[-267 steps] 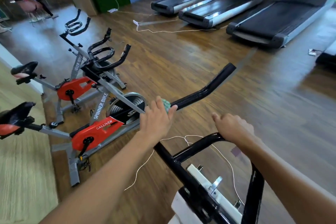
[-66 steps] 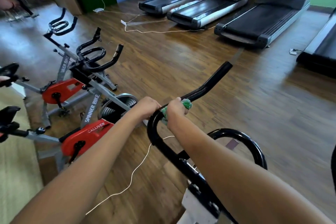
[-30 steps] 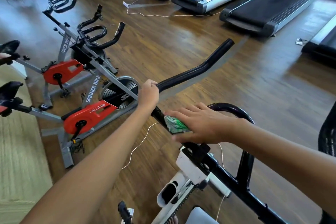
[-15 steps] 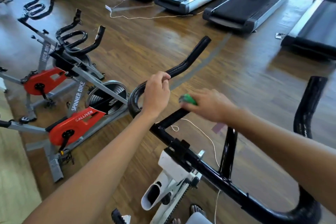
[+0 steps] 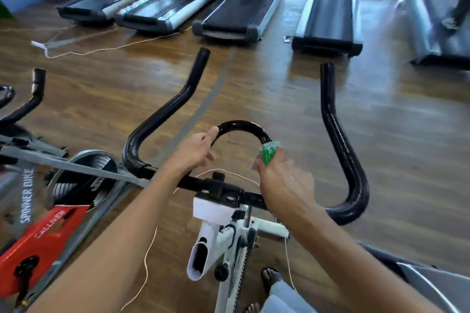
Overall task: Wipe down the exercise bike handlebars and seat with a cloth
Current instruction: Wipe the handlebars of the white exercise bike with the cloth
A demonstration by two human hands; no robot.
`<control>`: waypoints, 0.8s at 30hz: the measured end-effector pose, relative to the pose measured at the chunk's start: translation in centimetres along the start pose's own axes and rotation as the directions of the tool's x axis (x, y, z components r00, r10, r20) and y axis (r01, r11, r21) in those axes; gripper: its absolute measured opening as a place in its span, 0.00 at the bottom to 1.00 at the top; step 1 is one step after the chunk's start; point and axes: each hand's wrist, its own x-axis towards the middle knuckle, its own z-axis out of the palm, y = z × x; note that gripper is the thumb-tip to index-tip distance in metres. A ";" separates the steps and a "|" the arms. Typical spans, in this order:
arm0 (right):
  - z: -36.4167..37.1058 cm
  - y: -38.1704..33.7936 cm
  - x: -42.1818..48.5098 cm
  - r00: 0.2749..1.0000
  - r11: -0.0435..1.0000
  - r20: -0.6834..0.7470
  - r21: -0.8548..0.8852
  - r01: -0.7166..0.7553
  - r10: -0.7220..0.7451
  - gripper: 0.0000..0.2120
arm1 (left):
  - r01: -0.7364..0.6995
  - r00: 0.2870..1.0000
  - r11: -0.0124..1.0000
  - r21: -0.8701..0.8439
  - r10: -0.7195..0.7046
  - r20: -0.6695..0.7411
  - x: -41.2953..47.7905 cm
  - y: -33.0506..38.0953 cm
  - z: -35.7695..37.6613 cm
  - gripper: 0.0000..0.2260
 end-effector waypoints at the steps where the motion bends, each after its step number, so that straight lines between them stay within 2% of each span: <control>1: -0.1 0.3 -1.4 1.000 1.000 0.010 -0.022 0.009 -0.009 0.26 | -0.005 1.000 1.000 -0.008 0.005 0.000 0.1 0.0 0.0 0.27; 4: -1.1 1.3 -3.4 0.998 0.998 0.010 -0.027 0.065 -0.065 0.25 | -0.016 1.000 1.000 -0.024 0.016 0.014 0.3 -0.4 0.0 0.28; 6: -2.1 2.1 -3.6 0.986 0.986 -0.035 -0.017 0.164 -0.165 0.25 | -0.020 1.000 1.000 -0.021 0.021 0.021 0.3 -0.6 -0.1 0.28; 8: -2.4 2.7 -4.1 0.957 0.957 0.000 -0.034 0.289 -0.290 0.29 | -0.022 0.999 0.999 -0.039 0.023 0.031 0.3 -0.8 -0.2 0.29; 10: -1.2 2.7 -4.5 0.898 0.885 0.089 -0.150 0.440 -0.432 0.32 | -0.025 0.999 0.998 -0.064 0.027 0.044 0.3 -0.9 -0.2 0.28; 12: 0.6 2.6 -4.8 0.840 0.792 0.091 -0.292 0.536 -0.535 0.33 | -0.033 0.998 0.995 -0.095 0.037 0.051 0.3 -1.0 -0.3 0.28; 17: 0.5 6.0 -4.6 0.734 0.706 -0.009 -0.284 0.649 -0.679 0.28 | -0.042 0.997 0.995 -0.094 0.047 0.056 0.2 -1.1 -0.4 0.28; 24: 2.2 4.2 -4.4 0.702 0.673 -0.028 -0.314 0.670 -0.712 0.31 | -0.034 0.999 0.999 -0.033 0.036 0.032 0.0 -0.8 -0.3 0.26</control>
